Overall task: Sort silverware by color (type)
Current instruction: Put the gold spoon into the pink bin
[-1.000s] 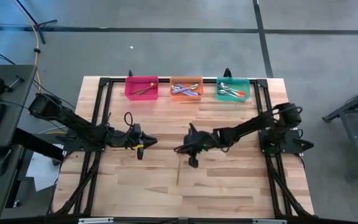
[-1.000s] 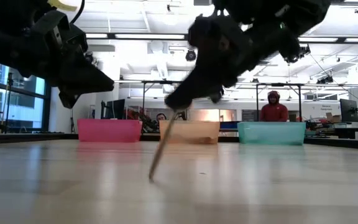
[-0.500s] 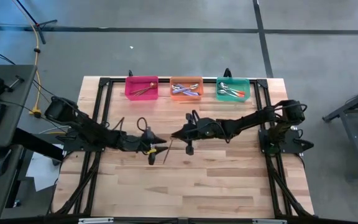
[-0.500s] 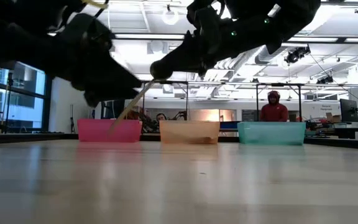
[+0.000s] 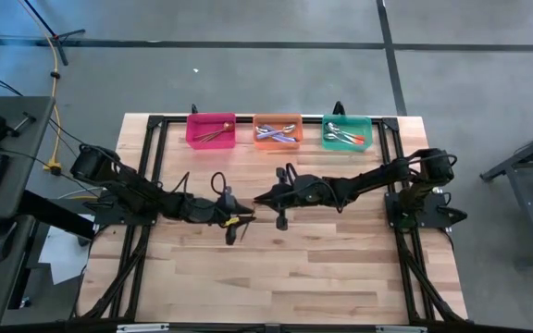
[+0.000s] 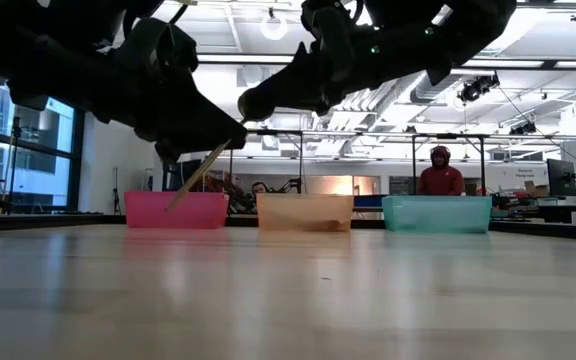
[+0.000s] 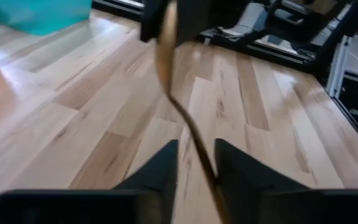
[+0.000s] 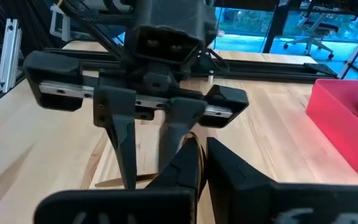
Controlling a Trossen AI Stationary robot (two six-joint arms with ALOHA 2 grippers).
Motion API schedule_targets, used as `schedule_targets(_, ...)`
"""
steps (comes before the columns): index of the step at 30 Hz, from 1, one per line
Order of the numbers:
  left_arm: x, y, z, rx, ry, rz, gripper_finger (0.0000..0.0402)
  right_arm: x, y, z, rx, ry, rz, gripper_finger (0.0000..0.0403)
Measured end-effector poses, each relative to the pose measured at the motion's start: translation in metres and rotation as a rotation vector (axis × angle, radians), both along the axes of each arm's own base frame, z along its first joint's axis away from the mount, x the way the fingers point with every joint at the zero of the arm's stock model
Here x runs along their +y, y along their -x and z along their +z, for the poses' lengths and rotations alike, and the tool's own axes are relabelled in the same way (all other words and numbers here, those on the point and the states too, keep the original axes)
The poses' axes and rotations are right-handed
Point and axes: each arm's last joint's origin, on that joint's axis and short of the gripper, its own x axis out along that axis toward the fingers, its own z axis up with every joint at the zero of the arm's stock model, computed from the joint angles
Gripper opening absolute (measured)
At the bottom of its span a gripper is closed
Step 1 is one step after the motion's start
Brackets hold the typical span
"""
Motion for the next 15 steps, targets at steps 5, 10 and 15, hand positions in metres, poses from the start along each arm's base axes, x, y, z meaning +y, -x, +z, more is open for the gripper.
schedule_targets(5, 0.005, -0.001, -0.001, 0.014, -0.04, -0.009, 0.0014, 0.0, 0.0, 0.002, -0.02, 0.008, -0.003, 0.0001)
schedule_targets(10, 0.016, 0.001, 0.003, 0.053, -0.083, 0.018, 0.001, -0.001, -0.001, 0.003, -0.027, 0.0, -0.061, 0.0028)
schedule_targets(15, 0.042, 0.014, 0.019, 0.145, -0.153, 0.084, 0.0006, -0.007, 0.0, 0.002, -0.027, 0.009, -0.168, 0.0088)
